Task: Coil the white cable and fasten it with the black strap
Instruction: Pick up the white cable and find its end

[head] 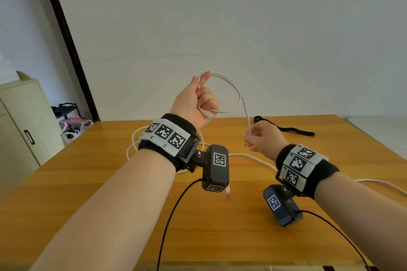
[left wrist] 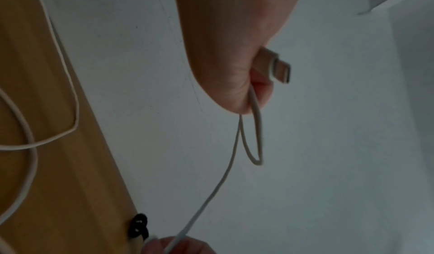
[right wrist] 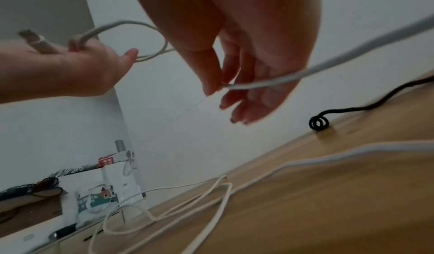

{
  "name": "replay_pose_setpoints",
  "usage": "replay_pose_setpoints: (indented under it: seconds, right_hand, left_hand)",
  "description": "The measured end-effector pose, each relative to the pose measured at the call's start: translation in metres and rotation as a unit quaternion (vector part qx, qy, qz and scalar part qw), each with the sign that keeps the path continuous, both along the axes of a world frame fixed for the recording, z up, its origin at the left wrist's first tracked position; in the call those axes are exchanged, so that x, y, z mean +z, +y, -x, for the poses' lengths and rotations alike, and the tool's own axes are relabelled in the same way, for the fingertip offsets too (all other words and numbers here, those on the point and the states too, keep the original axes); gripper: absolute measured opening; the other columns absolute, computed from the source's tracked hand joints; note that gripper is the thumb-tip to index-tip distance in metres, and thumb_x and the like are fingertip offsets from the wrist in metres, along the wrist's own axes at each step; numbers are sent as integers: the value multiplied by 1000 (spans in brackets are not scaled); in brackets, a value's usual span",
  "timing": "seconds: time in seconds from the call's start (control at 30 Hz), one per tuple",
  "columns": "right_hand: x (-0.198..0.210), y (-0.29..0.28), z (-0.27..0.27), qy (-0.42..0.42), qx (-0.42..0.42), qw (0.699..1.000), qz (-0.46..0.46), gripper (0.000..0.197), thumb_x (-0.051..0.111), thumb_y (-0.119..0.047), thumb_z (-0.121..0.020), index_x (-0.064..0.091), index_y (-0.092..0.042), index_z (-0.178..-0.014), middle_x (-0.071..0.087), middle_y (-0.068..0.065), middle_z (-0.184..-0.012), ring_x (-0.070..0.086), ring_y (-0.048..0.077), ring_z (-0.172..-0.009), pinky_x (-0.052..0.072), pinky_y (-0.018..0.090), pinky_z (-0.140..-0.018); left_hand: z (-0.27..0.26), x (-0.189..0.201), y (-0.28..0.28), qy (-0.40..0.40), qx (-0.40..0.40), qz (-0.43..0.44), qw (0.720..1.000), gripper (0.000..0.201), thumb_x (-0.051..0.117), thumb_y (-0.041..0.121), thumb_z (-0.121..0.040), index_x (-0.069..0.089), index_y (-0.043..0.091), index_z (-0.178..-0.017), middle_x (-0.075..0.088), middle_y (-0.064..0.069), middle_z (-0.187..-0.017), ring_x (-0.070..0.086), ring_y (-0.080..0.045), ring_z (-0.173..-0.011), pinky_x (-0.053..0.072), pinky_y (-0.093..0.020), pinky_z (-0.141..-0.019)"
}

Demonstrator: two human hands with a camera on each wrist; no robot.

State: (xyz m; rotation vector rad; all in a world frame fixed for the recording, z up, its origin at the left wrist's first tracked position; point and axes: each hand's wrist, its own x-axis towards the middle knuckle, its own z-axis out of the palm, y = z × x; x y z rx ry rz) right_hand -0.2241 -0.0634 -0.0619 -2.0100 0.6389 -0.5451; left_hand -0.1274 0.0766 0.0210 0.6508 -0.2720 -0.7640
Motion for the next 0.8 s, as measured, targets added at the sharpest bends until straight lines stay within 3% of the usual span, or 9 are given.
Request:
replay_pose_setpoints:
  seconds: [0.1, 0.23, 0.27, 0.33, 0.4, 0.47, 0.57, 0.67, 0.8]
  right_hand:
    - [6, 2, 3, -6, -27, 997, 69, 9, 60, -21, -89, 59, -12, -88, 63, 5, -78, 58, 13, -57, 54, 29, -64]
    - [18, 14, 6, 157, 42, 962, 219, 37, 47, -34, -95, 54, -19, -62, 52, 1, -61, 47, 12, -56, 39, 24, -56]
    - [20, 18, 6, 182, 53, 952, 241, 35, 45, -31, -96, 59, -16, -68, 51, 1, -63, 48, 13, -58, 39, 24, -56]
    - [22, 27, 6, 228, 59, 931, 279, 23, 43, -16, -97, 64, -13, -105, 59, 6, -85, 55, 18, -72, 45, 27, -64]
    - [25, 35, 4, 254, 52, 922, 288, 40, 41, -1, -92, 52, -15, -128, 51, 10, -111, 53, 19, -76, 48, 28, -71]
    - [28, 39, -1, 253, 55, 923, 284, 40, 45, -1, -89, 50, -18, -124, 43, 6, -103, 49, 18, -71, 50, 30, -70]
    - [35, 41, 2, 284, 50, 899, 330, 19, 49, -30, -91, 51, -16, -102, 47, 0, -79, 48, 18, -65, 42, 29, -59]
    - [36, 40, 7, 225, 79, 869, 434, 25, 44, -28, -97, 57, -23, -118, 44, 0, -92, 50, 20, -76, 44, 31, -66]
    - [37, 39, 12, 145, 107, 897, 405, 31, 50, -13, -94, 61, -18, -123, 46, 6, -121, 57, 24, -100, 48, 30, -87]
  left_hand:
    - [0, -2, -2, 12, 16, 13, 1000, 32, 35, 38, -100, 61, 19, -101, 25, 6, -41, 21, -6, -29, 19, -15, -34]
    - [1, -4, -7, -7, 39, 1, 999, 29, 38, 39, -99, 59, 23, -111, 25, 8, -44, 22, -6, -31, 20, -15, -35]
    - [2, -4, -9, -17, 46, -6, 999, 29, 40, 38, -98, 58, 24, -115, 25, 8, -45, 22, -6, -32, 20, -15, -36]
    - [3, -6, -11, -44, 64, -26, 997, 28, 44, 36, -97, 56, 27, -121, 26, 8, -49, 22, -6, -34, 20, -16, -38]
    - [4, -8, -12, -87, 75, -47, 992, 20, 45, 33, -98, 57, 30, -113, 28, 8, -50, 23, -5, -35, 19, -17, -40]
    - [7, -10, -13, -146, 74, -69, 984, 16, 40, 29, -100, 55, 30, -106, 28, 7, -51, 24, -4, -35, 19, -17, -41]
    - [6, -15, -15, -220, 72, -101, 968, 32, 34, 24, -102, 43, 34, -131, 27, 5, -59, 26, -5, -41, 24, -17, -43]
    - [5, -22, -16, -295, 78, -154, 940, 42, 33, 23, -101, 34, 37, -140, 27, 4, -64, 26, -8, -51, 27, -20, -50]
    - [12, -28, -14, -451, 93, -260, 849, 45, 33, 24, -100, 30, 38, -143, 33, 2, -73, 35, -13, -64, 39, -29, -63]
